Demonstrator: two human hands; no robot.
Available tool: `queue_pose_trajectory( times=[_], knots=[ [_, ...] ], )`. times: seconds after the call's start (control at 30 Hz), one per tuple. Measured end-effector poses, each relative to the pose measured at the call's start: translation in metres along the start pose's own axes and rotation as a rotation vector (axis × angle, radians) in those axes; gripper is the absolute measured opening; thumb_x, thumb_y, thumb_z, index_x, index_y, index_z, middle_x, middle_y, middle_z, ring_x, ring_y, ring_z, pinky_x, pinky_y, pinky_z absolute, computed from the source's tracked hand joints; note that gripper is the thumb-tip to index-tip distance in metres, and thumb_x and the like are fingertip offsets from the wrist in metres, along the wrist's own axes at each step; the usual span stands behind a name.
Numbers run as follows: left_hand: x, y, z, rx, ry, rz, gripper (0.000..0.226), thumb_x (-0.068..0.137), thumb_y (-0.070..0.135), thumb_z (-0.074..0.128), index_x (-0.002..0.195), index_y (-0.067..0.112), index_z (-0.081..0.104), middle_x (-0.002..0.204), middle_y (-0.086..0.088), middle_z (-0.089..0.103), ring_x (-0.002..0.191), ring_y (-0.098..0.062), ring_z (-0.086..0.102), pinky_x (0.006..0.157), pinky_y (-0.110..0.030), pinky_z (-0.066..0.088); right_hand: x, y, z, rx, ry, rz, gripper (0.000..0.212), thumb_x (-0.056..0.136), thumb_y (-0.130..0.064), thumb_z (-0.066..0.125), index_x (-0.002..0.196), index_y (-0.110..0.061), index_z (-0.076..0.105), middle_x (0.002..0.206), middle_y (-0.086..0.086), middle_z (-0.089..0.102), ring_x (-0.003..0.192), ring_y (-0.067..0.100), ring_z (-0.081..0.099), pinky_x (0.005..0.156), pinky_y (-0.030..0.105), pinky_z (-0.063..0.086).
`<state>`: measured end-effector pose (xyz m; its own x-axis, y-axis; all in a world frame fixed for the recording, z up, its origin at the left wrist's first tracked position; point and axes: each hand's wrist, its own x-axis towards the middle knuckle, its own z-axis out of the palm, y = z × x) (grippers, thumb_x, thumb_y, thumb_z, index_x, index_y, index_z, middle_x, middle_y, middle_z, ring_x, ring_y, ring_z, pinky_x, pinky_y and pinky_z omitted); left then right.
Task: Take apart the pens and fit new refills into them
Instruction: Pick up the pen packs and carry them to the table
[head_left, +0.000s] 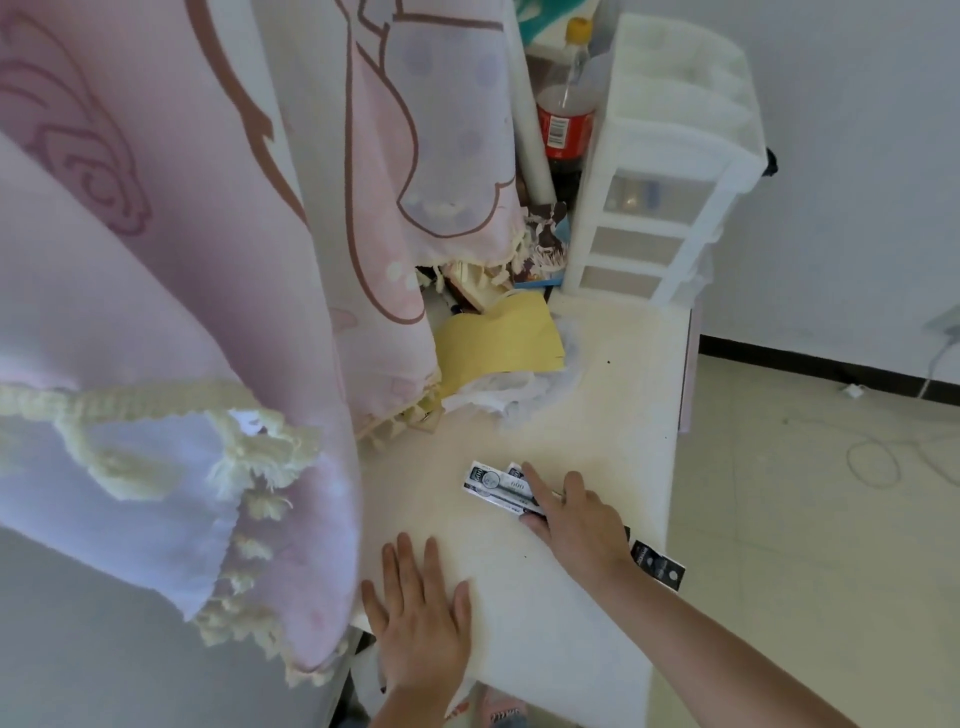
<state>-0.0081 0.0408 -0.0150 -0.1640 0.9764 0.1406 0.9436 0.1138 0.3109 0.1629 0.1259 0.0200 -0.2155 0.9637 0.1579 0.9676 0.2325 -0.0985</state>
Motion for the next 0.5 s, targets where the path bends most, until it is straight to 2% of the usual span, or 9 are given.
queue_pose_trajectory(
  times=[0.03,0.1,0.17,0.23,0.3,0.33,0.4,0.47,0.5],
  knots=[
    [0.001,0.000,-0.001,0.006,-0.023,-0.001,0.051,0.094,0.049,0.007,0.140,0.027,0.011,0.154,0.000,-0.008,0.140,-0.012,-0.008,0.111,-0.037,-0.007,-0.003,0.002,0.001,0.000,-0.026,-0.011,0.061,0.063,-0.054,0.067,0.111,-0.026,0.042,0.065,0.009,0.047,0.028,0.017,0.040,0.026,0.014,0.026],
    [0.002,0.002,-0.005,0.020,-0.105,-0.011,0.053,0.095,0.048,0.005,0.143,0.025,0.007,0.148,-0.016,0.018,0.140,-0.020,-0.001,0.111,-0.037,-0.010,-0.014,0.005,-0.003,0.004,-0.077,0.020,0.077,0.045,-0.050,0.081,0.110,-0.025,0.047,0.065,0.009,0.045,0.029,0.017,0.040,0.027,0.014,0.025],
    [0.001,0.003,-0.009,0.040,-0.170,-0.014,0.057,0.095,0.048,0.003,0.141,0.019,0.020,0.132,-0.024,0.042,0.135,-0.027,0.010,0.110,-0.036,-0.013,-0.032,0.010,-0.009,-0.038,-0.072,0.026,0.064,0.049,-0.049,0.080,0.105,-0.025,0.060,0.065,0.009,0.043,0.029,0.018,0.040,0.025,0.016,0.025],
    [0.001,0.013,-0.013,0.062,-0.186,0.029,0.060,0.095,0.048,0.002,0.129,0.011,0.034,0.129,-0.023,0.044,0.139,-0.024,0.004,0.110,-0.039,-0.009,-0.053,0.019,-0.016,-0.055,-0.099,0.083,0.042,0.068,-0.050,0.056,0.099,-0.025,0.068,0.063,0.009,0.045,0.029,0.018,0.041,0.024,0.018,0.028],
    [-0.002,0.034,-0.016,0.078,-0.215,0.135,0.059,0.095,0.046,0.002,0.123,0.010,0.039,0.127,-0.022,0.050,0.134,-0.028,0.016,0.108,-0.049,0.011,-0.079,0.030,-0.024,-0.014,-0.116,0.189,0.049,0.077,-0.049,0.031,0.100,-0.027,0.067,0.057,0.007,0.049,0.029,0.018,0.042,0.023,0.021,0.030],
    [-0.005,0.048,-0.016,0.078,-0.232,0.200,0.058,0.096,0.046,0.003,0.123,0.010,0.039,0.125,-0.022,0.053,0.130,-0.030,0.021,0.106,-0.050,0.017,-0.094,0.039,-0.030,-0.002,-0.108,0.254,0.050,0.084,-0.050,0.023,0.105,-0.029,0.063,0.054,0.006,0.051,0.029,0.018,0.042,0.023,0.021,0.030],
    [-0.013,0.080,-0.015,0.036,-0.250,0.324,0.057,0.096,0.046,0.003,0.125,0.012,0.039,0.130,-0.020,0.048,0.137,-0.027,0.009,0.110,-0.042,0.004,-0.126,0.057,-0.042,0.020,-0.113,0.372,0.053,0.092,-0.049,0.003,0.112,-0.029,0.048,0.054,0.005,0.050,0.029,0.017,0.042,0.023,0.020,0.028],
    [-0.022,0.118,-0.010,-0.009,-0.286,0.445,0.056,0.096,0.046,0.003,0.125,0.012,0.038,0.133,-0.015,0.035,0.140,-0.017,-0.011,0.110,-0.035,-0.008,-0.158,0.078,-0.055,0.071,-0.129,0.509,0.054,0.092,-0.049,-0.002,0.114,-0.029,0.043,0.053,0.003,0.049,0.029,0.015,0.041,0.024,0.020,0.024],
    [-0.027,0.139,-0.007,-0.023,-0.308,0.507,0.056,0.096,0.045,0.003,0.125,0.012,0.038,0.133,-0.014,0.033,0.139,-0.015,-0.013,0.110,-0.034,-0.009,-0.172,0.088,-0.062,0.102,-0.120,0.572,0.054,0.092,-0.050,-0.001,0.115,-0.029,0.043,0.053,0.002,0.048,0.029,0.014,0.039,0.025,0.019,0.020]
  ],
)
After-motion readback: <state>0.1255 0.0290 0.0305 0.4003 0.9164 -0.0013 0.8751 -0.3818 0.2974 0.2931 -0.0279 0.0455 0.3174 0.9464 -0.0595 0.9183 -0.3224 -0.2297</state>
